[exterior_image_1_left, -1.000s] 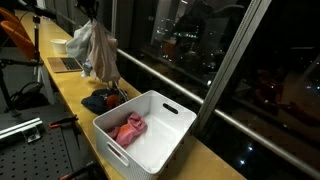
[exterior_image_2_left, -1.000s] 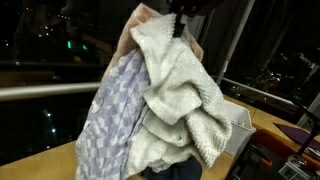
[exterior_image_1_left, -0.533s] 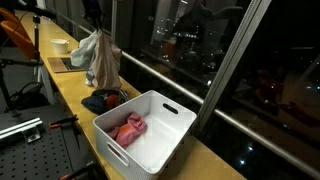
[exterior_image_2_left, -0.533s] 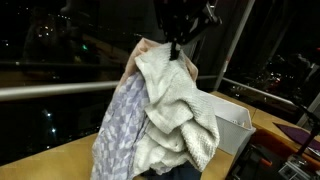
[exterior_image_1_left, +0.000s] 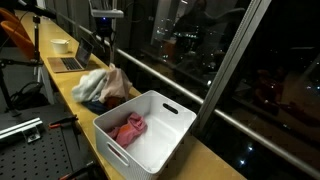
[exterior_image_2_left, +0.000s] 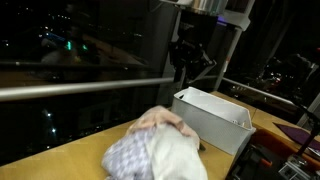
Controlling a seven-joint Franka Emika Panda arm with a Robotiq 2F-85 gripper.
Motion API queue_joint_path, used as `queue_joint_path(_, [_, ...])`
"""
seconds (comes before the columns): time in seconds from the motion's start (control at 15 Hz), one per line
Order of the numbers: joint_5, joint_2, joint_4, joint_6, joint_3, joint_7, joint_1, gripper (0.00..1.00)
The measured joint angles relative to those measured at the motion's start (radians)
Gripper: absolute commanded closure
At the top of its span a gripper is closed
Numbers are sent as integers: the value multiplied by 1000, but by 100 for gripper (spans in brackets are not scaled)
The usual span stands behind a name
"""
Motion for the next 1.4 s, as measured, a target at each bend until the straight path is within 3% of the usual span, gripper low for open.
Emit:
queue_joint_path(0.33, [21,-54,-78,64,-20,-4,-46,0])
queue_joint_path(0.53, [21,-144,-155,92,-47,-55,-89,0])
queue_joint_path(0.87, [23,-346,-354,193,-154,-295,-186,0])
queue_joint_path(1.13, [57,-444,-512,363,-296,-521,-257,0])
queue_joint_path(1.4, [66,-448,-646,567,-413,-725,-314,0])
